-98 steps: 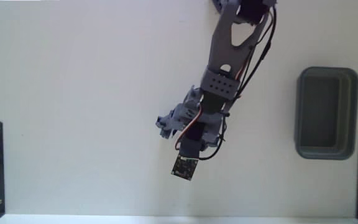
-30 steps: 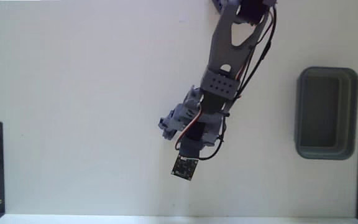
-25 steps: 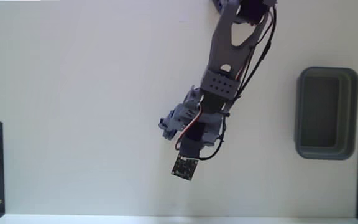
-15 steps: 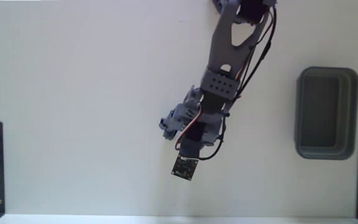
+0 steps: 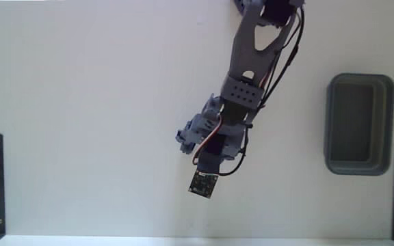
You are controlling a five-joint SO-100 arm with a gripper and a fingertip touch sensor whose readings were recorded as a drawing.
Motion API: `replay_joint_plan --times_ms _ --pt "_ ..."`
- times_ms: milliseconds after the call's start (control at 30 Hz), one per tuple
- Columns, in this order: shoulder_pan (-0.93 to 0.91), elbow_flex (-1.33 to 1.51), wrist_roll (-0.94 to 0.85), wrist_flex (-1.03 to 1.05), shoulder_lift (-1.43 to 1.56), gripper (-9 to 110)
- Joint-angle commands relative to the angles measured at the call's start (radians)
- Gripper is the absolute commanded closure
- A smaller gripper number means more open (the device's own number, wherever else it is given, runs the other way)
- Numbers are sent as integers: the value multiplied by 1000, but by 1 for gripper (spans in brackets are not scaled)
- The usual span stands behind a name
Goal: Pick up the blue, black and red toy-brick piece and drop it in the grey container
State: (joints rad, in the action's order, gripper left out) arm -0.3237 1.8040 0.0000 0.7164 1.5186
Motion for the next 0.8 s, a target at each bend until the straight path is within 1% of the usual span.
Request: replay_joint_plan --times_ms 0,767 --pt "-19 -6 0 -14 32 36" --pt "-19 -6 0 -14 32 43"
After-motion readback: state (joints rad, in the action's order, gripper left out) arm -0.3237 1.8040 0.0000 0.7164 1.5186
